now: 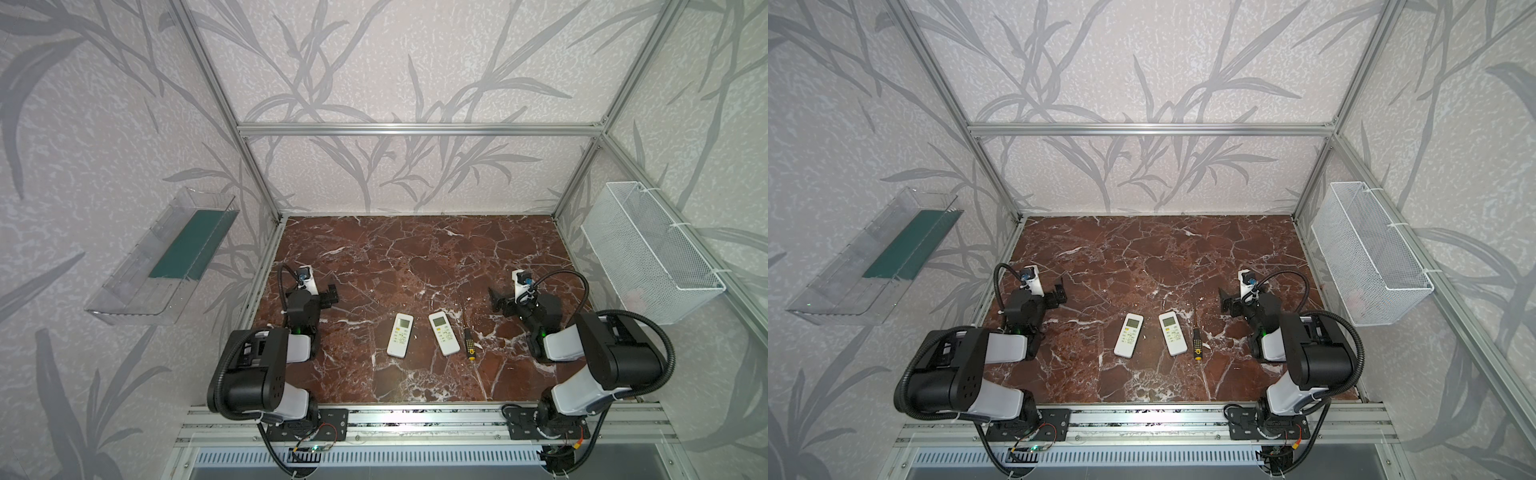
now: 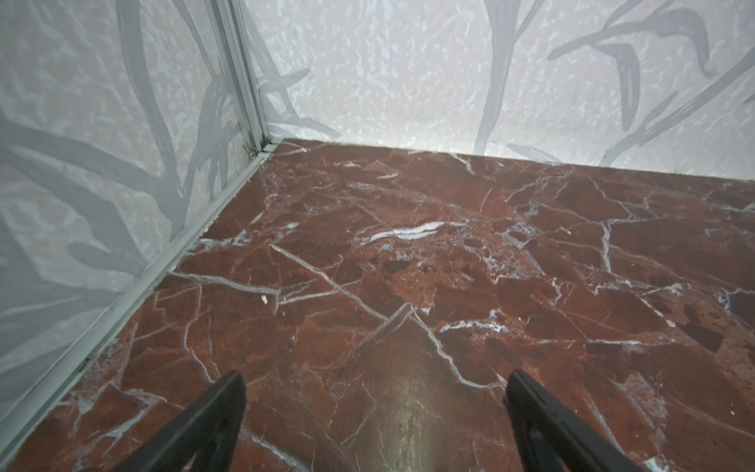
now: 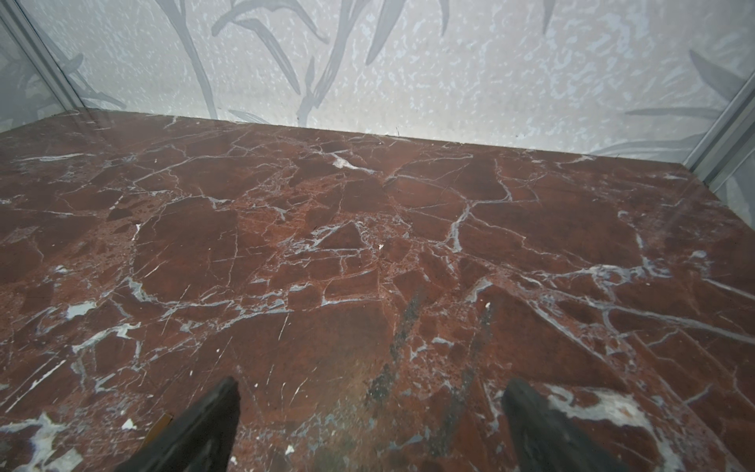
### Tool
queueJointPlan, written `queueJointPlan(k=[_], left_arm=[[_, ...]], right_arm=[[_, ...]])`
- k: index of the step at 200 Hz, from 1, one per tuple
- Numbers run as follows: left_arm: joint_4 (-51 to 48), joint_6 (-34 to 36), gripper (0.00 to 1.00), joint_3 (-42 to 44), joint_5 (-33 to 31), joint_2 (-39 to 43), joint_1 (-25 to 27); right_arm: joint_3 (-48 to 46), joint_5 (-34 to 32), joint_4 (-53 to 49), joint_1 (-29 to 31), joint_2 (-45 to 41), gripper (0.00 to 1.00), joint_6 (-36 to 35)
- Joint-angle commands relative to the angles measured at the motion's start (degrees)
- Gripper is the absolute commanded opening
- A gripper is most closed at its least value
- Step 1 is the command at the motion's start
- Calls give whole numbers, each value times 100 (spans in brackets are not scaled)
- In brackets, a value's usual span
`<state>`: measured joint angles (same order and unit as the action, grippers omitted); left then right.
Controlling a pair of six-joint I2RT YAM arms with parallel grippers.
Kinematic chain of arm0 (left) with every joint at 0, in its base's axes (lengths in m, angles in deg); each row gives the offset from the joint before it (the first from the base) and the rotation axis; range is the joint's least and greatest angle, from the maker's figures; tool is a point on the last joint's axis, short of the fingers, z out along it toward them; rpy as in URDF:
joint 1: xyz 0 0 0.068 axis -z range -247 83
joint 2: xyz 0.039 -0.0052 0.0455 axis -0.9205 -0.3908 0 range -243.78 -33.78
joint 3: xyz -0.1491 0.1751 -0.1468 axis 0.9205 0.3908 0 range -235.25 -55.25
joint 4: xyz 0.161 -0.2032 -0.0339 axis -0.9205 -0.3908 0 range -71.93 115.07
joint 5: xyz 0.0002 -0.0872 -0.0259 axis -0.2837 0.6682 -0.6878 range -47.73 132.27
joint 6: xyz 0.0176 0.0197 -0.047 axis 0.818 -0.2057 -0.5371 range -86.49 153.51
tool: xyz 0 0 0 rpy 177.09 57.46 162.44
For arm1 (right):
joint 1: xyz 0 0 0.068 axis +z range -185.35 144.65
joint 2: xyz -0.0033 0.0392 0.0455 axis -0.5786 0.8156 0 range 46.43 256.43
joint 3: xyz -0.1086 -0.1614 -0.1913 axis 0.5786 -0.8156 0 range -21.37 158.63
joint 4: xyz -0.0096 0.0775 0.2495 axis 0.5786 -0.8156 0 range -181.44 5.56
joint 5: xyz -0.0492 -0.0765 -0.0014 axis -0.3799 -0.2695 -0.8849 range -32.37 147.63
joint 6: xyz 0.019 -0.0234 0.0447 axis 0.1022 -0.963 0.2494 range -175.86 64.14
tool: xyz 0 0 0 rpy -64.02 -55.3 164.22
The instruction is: Unload the batteries from the remote control
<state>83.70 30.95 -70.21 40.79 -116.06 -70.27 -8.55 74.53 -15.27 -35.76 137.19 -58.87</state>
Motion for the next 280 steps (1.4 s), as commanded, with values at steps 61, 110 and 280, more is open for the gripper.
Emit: queueJointPlan(k=[61, 110, 280], left_arm=[[-2833, -581, 99, -932, -601, 1607, 209], [-3913, -1391, 99, -1471, -313, 1363, 939], [-7901, -2494, 98, -3083, 620, 191, 3517]], right_arm=[[454, -598, -2081, 236, -1894, 99, 19], [1579, -1275, -5088, 1038, -2794, 99, 142], [3504, -2069, -8726, 2956, -1590, 99, 2015]])
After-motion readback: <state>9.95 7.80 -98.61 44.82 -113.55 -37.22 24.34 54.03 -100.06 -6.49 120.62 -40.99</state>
